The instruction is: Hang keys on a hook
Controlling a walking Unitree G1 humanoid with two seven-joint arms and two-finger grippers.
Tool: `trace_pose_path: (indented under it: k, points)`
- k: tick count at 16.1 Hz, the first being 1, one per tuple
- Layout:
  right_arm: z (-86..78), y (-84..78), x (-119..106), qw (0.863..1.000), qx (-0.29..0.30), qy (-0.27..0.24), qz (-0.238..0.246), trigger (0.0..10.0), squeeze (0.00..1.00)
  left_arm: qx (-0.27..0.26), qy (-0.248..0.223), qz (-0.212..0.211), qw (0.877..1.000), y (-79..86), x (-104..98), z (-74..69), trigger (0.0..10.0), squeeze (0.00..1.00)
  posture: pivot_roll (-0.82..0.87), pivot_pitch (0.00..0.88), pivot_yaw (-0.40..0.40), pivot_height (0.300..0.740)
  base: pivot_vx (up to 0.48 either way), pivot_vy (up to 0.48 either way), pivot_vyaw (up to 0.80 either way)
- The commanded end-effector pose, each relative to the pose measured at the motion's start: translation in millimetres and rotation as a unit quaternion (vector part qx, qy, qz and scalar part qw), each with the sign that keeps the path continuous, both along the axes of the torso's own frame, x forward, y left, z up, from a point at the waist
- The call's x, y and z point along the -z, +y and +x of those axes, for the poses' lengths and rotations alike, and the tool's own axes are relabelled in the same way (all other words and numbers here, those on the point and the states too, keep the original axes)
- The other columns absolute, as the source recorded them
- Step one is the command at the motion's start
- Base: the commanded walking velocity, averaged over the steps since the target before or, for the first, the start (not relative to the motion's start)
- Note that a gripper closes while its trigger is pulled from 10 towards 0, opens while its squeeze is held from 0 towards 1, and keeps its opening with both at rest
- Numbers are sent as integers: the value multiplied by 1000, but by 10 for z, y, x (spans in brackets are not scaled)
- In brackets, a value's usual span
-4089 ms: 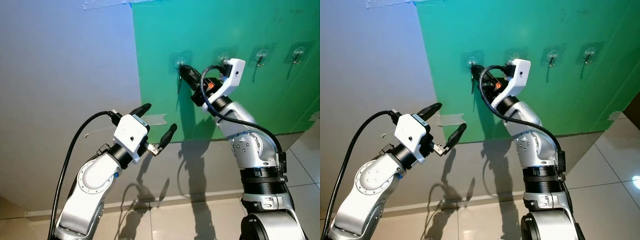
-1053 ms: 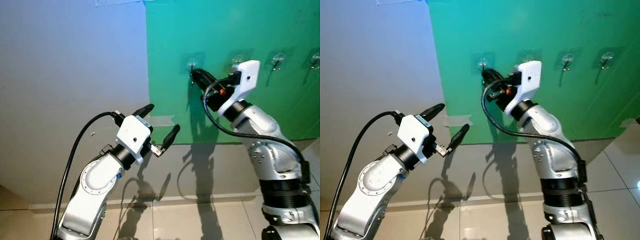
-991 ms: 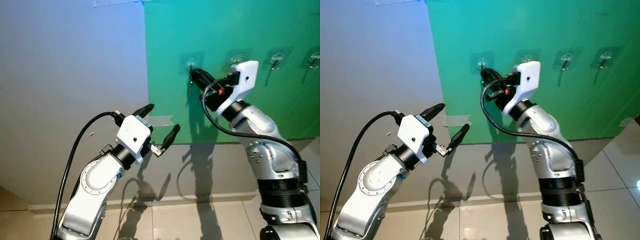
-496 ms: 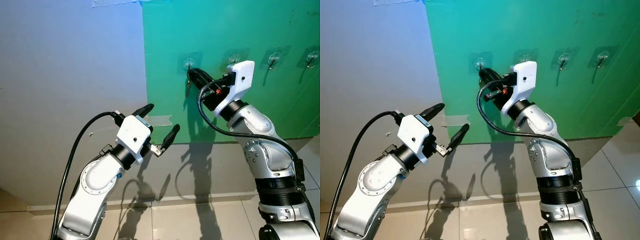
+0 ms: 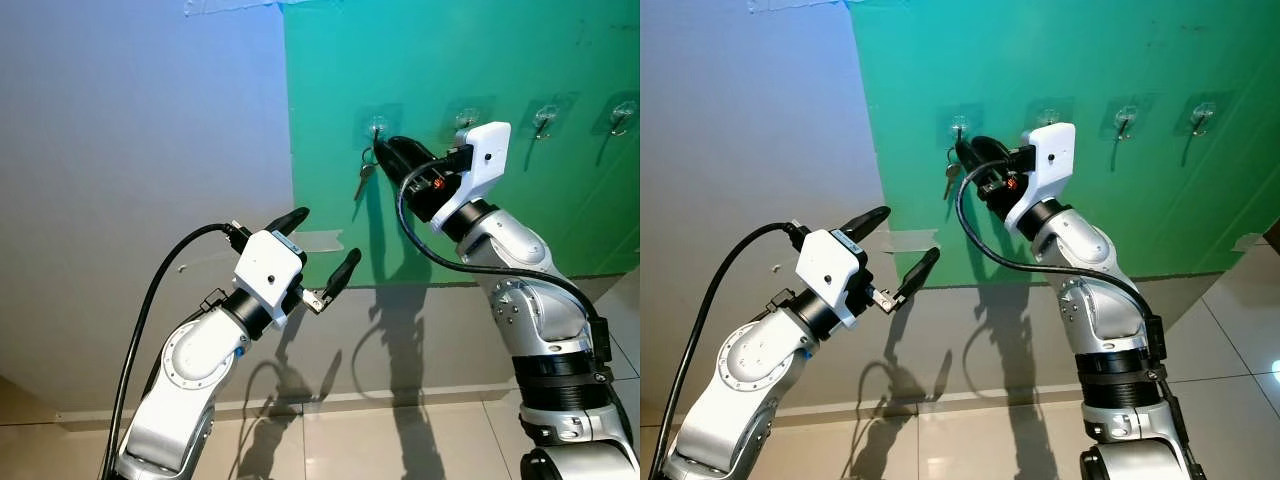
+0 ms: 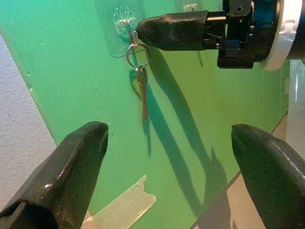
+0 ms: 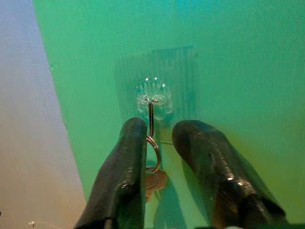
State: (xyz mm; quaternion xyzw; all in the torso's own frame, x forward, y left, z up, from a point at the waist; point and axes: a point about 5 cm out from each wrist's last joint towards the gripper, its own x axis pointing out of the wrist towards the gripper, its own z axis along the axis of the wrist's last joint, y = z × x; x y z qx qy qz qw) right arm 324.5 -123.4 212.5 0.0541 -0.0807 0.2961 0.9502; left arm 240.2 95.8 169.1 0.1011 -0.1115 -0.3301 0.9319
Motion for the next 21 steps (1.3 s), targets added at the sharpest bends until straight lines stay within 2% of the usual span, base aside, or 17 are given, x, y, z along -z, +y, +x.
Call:
trace_pose_path:
  k: [1, 2, 3, 4, 5, 9, 12, 13, 14, 15, 16, 17, 19, 20, 21]
  points:
    - [12, -47, 66, 1000, 5, 19, -24, 10000, 796, 4, -4, 2, 1000, -12, -13, 20, 10000, 0, -43, 0, 11, 740, 0, 0, 0]
    - [6, -54, 61, 999, 4, 18, -26, 10000, 796, 4, -4, 2, 1000, -11, -12, 17, 10000, 0, -44, 0, 13, 740, 0, 0, 0]
    - [0, -78, 51, 999, 4, 17, -29, 10000, 639, 5, -3, 2, 1000, -11, -12, 14, 10000, 0, -44, 0, 13, 740, 0, 0, 0]
    - [-3, -87, 47, 999, 4, 16, -30, 10000, 525, 5, -4, 2, 1000, -12, -12, 15, 10000, 0, -44, 0, 13, 740, 0, 0, 0]
    - [-19, -98, 25, 999, 2, 10, -30, 10000, 0, 6, -4, 1, 1000, -14, -15, 15, 10000, 0, -42, 0, 12, 740, 0, 0, 0]
    - [-243, -203, -164, 999, -11, -28, 22, 10000, 0, 47, 4, -32, 998, -104, -30, -90, 10000, 0, -34, 0, -6, 740, 0, 0, 0]
    - [-560, -280, -249, 996, 3, -47, 70, 10000, 0, 59, 13, -37, 998, -116, -18, -101, 10000, 0, -33, 0, -3, 740, 0, 0, 0]
    - [-675, -317, -81, 997, 49, -10, 62, 10000, 0, 36, 32, -36, 998, -72, 52, -57, 10000, 0, -42, 0, 2, 740, 0, 0, 0]
    - [-707, -331, -22, 996, 69, 0, 59, 10000, 0, 27, 38, -37, 998, -51, 83, -51, 10000, 0, -44, 0, 4, 740, 0, 0, 0]
    - [-800, -454, 150, 985, 166, 11, 52, 10000, 0, -2, 51, -45, 998, 13, 151, -37, 10000, 0, -56, 0, 12, 740, 0, 0, -781]
    - [-917, -563, 301, 968, 245, 25, 46, 10000, 0, -29, 68, -54, 996, 75, 212, -25, 10000, 0, -56, 0, 18, 740, 0, 0, -781]
    - [-998, -587, 384, 961, 268, 40, 53, 10000, 0, -46, 84, -56, 994, 125, 277, -23, 10000, 0, -62, 0, 26, 740, 0, 0, -800]
    - [-1085, -569, 529, 958, 279, 56, 20, 10000, 0, -62, 91, -24, 994, 194, 424, -47, 10000, 0, -69, 0, 33, 740, 0, 0, -800]
    - [-1115, -549, 644, 953, 295, 69, -3, 10000, 0, -47, 87, -8, 995, 176, 457, -80, 10000, 0, -66, 0, 38, 740, 0, 0, -800]
    - [-1142, -560, 806, 939, 328, 106, -24, 10000, 0, -28, 85, -10, 996, 127, 453, -114, 10000, 0, -68, 0, 43, 740, 0, 0, -800]
